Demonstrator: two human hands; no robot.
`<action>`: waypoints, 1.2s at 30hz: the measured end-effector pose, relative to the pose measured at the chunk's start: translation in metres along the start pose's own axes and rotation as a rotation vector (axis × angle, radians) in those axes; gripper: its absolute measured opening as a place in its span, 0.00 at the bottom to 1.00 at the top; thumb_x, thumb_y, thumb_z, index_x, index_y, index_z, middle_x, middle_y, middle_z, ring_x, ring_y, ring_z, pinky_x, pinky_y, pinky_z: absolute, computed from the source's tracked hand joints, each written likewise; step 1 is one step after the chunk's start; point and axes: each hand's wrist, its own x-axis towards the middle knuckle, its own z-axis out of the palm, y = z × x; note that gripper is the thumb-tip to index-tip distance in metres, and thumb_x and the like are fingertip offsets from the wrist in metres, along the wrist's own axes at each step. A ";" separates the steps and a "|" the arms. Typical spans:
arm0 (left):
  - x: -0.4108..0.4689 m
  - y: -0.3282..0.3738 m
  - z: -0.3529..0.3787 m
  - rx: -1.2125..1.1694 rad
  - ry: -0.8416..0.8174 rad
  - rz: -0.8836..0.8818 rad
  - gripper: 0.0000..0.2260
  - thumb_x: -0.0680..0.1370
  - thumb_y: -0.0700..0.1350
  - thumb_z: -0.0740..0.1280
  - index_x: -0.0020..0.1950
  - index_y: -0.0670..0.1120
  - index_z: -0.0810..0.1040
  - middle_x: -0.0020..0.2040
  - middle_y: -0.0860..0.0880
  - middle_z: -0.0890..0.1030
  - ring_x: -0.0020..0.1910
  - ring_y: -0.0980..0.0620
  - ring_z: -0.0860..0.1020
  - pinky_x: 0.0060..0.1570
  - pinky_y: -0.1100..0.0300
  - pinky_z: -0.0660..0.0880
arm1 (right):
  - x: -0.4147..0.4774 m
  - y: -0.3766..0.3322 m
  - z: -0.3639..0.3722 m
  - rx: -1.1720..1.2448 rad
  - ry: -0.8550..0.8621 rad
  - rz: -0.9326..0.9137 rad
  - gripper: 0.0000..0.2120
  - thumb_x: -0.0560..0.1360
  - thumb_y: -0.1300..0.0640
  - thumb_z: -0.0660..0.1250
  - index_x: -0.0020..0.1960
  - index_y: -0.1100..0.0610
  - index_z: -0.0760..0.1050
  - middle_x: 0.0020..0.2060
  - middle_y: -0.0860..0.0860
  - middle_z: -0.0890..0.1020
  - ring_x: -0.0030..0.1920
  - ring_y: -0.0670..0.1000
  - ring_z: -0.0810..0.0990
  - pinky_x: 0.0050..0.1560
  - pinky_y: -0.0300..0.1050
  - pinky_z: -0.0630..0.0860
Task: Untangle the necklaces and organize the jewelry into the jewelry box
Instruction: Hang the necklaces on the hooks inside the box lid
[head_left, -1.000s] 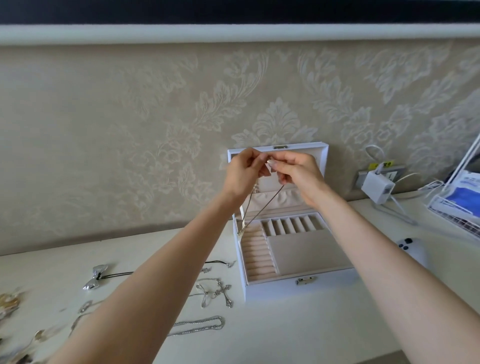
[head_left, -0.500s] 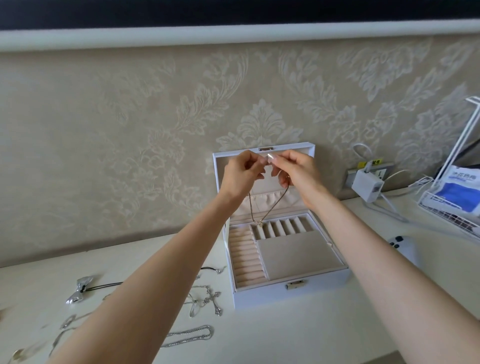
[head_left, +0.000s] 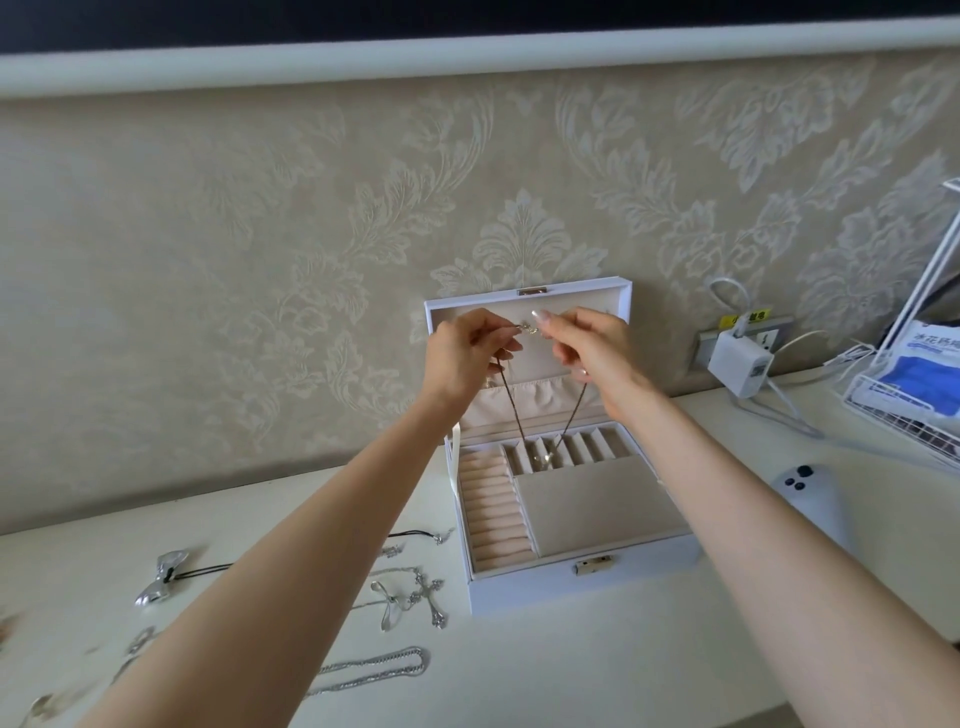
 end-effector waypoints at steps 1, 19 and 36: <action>0.000 0.001 0.000 -0.014 -0.013 0.003 0.05 0.77 0.38 0.66 0.44 0.43 0.79 0.38 0.46 0.82 0.37 0.53 0.79 0.38 0.61 0.77 | -0.001 0.001 0.001 -0.028 -0.020 0.004 0.11 0.72 0.53 0.72 0.42 0.61 0.77 0.29 0.50 0.74 0.24 0.43 0.65 0.22 0.33 0.59; -0.001 -0.005 -0.008 -0.036 -0.003 -0.001 0.06 0.77 0.40 0.67 0.41 0.47 0.79 0.35 0.50 0.79 0.36 0.54 0.77 0.40 0.59 0.77 | -0.004 0.011 0.005 -0.055 -0.099 0.020 0.06 0.70 0.68 0.72 0.46 0.64 0.79 0.35 0.55 0.81 0.28 0.45 0.76 0.29 0.34 0.73; -0.007 -0.004 -0.007 -0.065 -0.238 -0.089 0.08 0.76 0.44 0.69 0.51 0.44 0.73 0.36 0.48 0.74 0.33 0.55 0.77 0.40 0.62 0.78 | -0.002 0.000 0.008 0.146 -0.073 -0.001 0.07 0.75 0.65 0.64 0.46 0.56 0.79 0.31 0.53 0.76 0.30 0.46 0.74 0.36 0.39 0.71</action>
